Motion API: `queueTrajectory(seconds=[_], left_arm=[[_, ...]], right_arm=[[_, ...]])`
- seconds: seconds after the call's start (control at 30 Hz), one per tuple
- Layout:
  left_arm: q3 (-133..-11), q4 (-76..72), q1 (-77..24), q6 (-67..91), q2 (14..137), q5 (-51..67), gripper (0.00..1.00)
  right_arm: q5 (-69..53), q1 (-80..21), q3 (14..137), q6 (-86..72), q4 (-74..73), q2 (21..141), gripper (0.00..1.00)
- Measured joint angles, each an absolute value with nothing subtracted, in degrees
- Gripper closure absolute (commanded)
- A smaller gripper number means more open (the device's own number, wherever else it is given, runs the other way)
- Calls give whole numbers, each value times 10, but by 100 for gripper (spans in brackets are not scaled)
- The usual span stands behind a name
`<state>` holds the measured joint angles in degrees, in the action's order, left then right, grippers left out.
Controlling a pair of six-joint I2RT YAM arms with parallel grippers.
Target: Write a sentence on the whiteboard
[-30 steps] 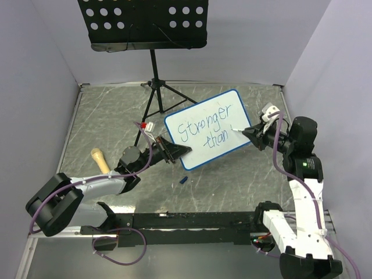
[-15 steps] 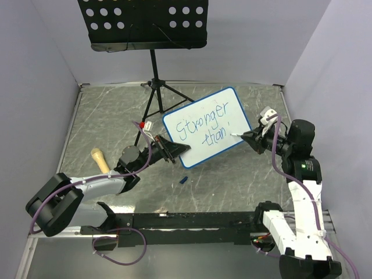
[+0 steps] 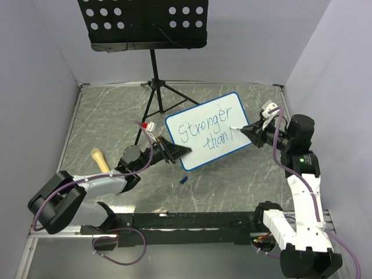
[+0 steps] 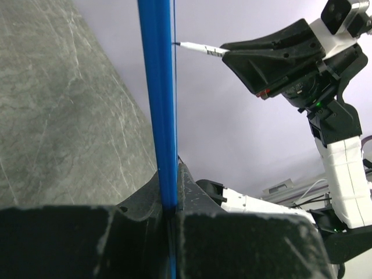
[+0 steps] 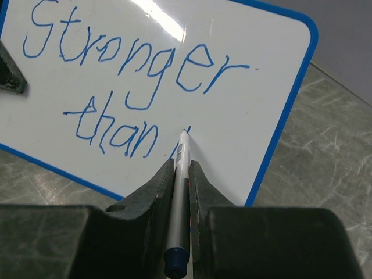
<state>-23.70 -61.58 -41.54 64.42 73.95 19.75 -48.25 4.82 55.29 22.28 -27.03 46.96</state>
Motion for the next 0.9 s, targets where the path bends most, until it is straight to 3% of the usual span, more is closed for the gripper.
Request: queueTrajectory(seconds=[0.9], left_arm=[[-237, -600, -409, 655, 729, 164, 99]], right_arm=[[-487, 48, 559, 225, -285, 456, 100]])
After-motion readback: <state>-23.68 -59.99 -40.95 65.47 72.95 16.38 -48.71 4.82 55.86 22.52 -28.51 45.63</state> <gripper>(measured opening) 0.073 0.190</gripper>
